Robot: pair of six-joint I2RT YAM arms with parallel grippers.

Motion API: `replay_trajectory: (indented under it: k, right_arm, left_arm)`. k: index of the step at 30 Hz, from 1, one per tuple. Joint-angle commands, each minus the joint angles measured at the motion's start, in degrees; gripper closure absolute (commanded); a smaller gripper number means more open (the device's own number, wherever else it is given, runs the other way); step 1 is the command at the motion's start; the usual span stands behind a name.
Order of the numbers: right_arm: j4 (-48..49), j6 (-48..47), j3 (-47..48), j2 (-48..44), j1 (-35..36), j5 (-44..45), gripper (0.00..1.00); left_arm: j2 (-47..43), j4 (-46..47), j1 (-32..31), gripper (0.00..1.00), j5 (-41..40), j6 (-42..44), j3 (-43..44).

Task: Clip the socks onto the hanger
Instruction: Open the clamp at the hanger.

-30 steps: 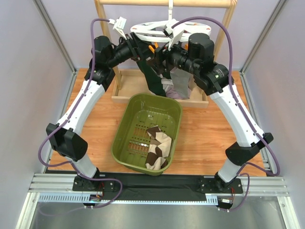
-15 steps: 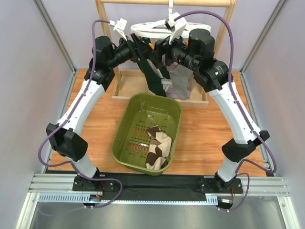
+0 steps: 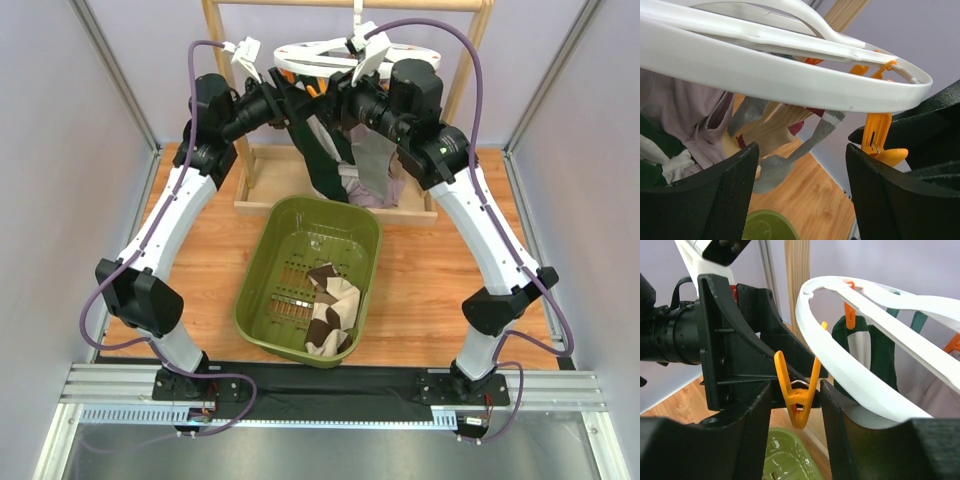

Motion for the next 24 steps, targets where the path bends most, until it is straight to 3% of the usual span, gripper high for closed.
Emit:
replay_trajectory:
  k: [1,2,7,10,16,20,22,24]
  right_arm:
    - [4.5,1.0,-0.6,-0.1,-0.6,4.1,0.6]
    - [4.8,1.2,-1.4,-0.2,-0.7,4.4,0.69]
    - [6.4,2.0,-3.8,-1.4,-0.9,4.2,0.83]
    - [7.4,4.9,-5.4,-2.3,-1.4,2.8,0.98]
    - [11.7,14.4,-10.0,-4.5,-4.0,-3.1,1.0]
    - [15.9,25.9,-13.7,-6.0,-7.3,-8.8,1.0]
    - [19.4,29.5,-16.1,-7.4,-8.0,-10.5,1.0]
    - [21.0,33.4,-18.8,-8.4,-8.3,-11.1,1.0]
  left_arm:
    - [-1.9,1.0,-0.1,0.23,1.2,-0.3,0.5]
    - [-2.1,1.0,0.0,0.23,1.1,-0.4,0.3]
    - [-3.5,0.8,0.6,0.23,0.3,-0.2,-2.0]
    - [-4.5,0.9,0.8,0.22,-0.3,-0.2,-3.9]
    - [-8.9,6.0,2.6,0.16,1.2,-3.4,-13.3]
    - [-12.1,8.0,4.9,0.08,4.6,-3.9,-17.1]
    - [-14.1,14.9,5.3,0.01,7.1,-7.0,-20.6]
    - [-14.7,20.4,5.3,0.0,9.1,-10.3,-22.2]
